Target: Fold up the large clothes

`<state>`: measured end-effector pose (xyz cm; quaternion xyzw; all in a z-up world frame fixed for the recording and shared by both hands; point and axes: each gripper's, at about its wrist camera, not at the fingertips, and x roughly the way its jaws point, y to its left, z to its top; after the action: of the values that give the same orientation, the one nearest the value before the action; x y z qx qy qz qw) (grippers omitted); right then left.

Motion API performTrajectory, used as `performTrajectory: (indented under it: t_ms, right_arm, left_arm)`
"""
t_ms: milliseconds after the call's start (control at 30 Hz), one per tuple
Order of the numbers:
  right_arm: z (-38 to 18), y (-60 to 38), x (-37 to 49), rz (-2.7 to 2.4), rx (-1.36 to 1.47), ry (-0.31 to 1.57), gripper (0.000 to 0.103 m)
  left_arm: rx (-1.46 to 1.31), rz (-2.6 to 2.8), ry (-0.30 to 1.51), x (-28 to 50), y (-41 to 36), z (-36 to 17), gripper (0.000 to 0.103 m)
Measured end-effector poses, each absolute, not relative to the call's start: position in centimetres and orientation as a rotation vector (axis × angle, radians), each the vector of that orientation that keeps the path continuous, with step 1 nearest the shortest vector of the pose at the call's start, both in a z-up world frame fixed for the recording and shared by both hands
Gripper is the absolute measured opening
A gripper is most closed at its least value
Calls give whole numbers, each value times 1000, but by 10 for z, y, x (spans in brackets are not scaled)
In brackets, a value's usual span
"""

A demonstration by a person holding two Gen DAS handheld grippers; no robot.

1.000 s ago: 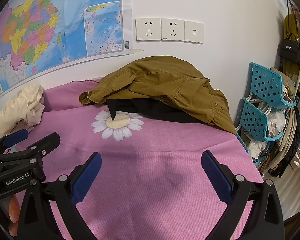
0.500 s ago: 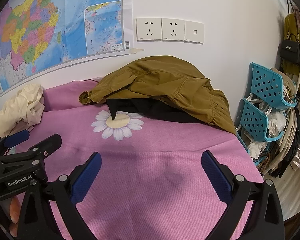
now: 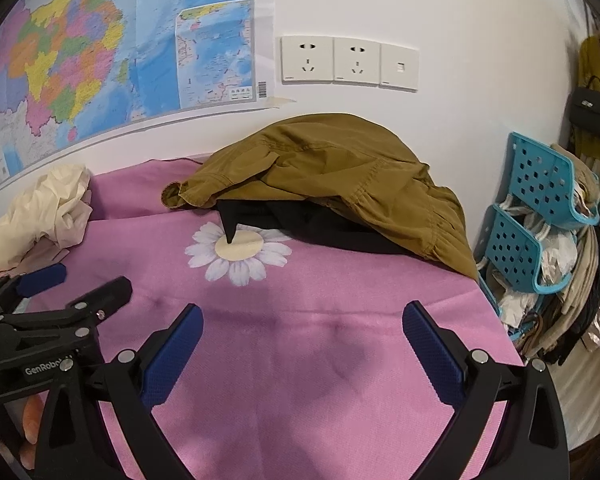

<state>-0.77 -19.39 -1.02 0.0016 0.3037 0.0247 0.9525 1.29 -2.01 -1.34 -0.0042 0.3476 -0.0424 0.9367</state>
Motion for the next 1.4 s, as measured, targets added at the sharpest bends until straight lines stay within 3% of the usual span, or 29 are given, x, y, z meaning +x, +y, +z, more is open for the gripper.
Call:
performTrajectory:
  t_ms: [267, 467, 800, 867, 967, 1000, 1033, 1167, 1267, 1333, 1400]
  right_arm:
    - [4, -195, 40, 80, -119, 586, 97]
    - [6, -176, 125, 101, -322, 587, 96]
    - [-15, -145, 241, 132, -508, 615, 82]
    - [-12, -141, 251, 165, -501, 601, 72]
    - [-4, -137, 262, 200, -516, 596, 46]
    - [1, -138, 264, 219, -508, 596, 19]
    - [6, -140, 266, 249, -481, 611, 6]
    - [50, -165, 260, 263, -369, 517, 6]
    - [65, -172, 264, 241, -361, 504, 21]
    - [56, -162, 270, 243, -437, 530, 36]
    - [43, -149, 275, 223, -540, 539, 38]
  left_arm:
    - [3, -83, 740, 48, -16, -17, 98]
    - [-4, -64, 776, 78, -8, -22, 98]
    - [6, -3, 806, 109, 21, -31, 98]
    - [6, 8, 807, 113, 27, -32, 98]
    - [8, 25, 805, 120, 35, -33, 98]
    - [7, 29, 806, 122, 37, -33, 98]
    - [5, 31, 805, 124, 39, -33, 98]
    - [13, 46, 791, 132, 50, -33, 98]
    - [22, 55, 786, 141, 55, -35, 98]
    - [33, 65, 788, 146, 58, -38, 98]
    - [44, 68, 787, 152, 61, -40, 98]
